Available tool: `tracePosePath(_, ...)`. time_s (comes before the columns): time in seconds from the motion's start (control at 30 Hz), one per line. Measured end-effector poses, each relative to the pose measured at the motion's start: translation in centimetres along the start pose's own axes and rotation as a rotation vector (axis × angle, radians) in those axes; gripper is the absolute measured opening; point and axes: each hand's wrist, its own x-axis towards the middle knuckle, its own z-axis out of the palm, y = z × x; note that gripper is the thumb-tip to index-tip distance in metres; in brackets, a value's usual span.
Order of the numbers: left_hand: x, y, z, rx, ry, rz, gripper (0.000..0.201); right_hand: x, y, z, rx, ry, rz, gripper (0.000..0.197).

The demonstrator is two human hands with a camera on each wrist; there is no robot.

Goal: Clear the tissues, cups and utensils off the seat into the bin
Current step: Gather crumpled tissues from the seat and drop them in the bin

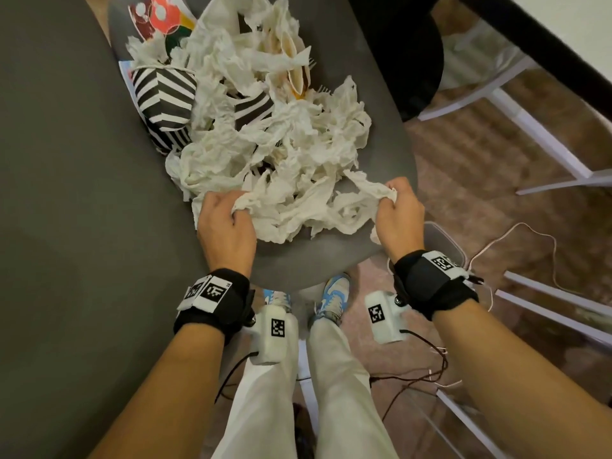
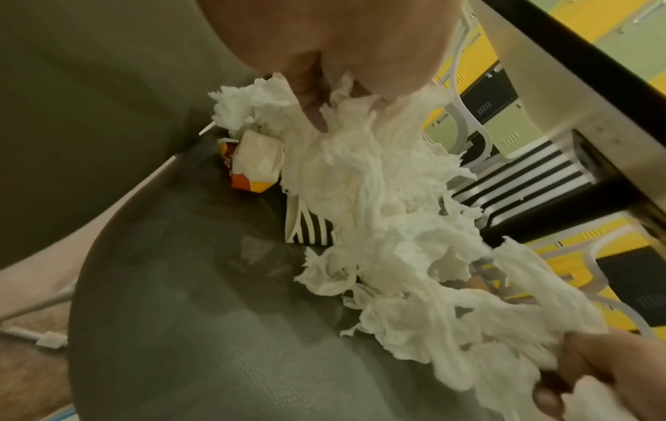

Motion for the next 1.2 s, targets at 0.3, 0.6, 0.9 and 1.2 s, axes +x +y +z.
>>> tracePosePath(0.3, -0.1, 0.8, 0.1, 0.015, 0.026, -0.095, 0.028, 0.0, -0.4, -0.5, 0.097, -0.065, -0.016, 0.019)
tracePosePath(0.6, 0.4, 2.3, 0.4, -0.027, 0.134, -0.055, 0.022, 1.9, 0.5, 0.4, 0.072, 0.033, -0.026, 0.024)
tracePosePath(0.9, 0.7, 3.0, -0.1, -0.057, 0.091, -0.018, 0.020, 1.9, -0.9, -0.7, 0.070, -0.051, -0.035, 0.023)
tracePosePath(1.2, 0.4, 3.5, -1.2, -0.101, 0.103, -0.018, 0.049, 1.4, 0.0, -0.5, -0.017, -0.096, -0.014, 0.028)
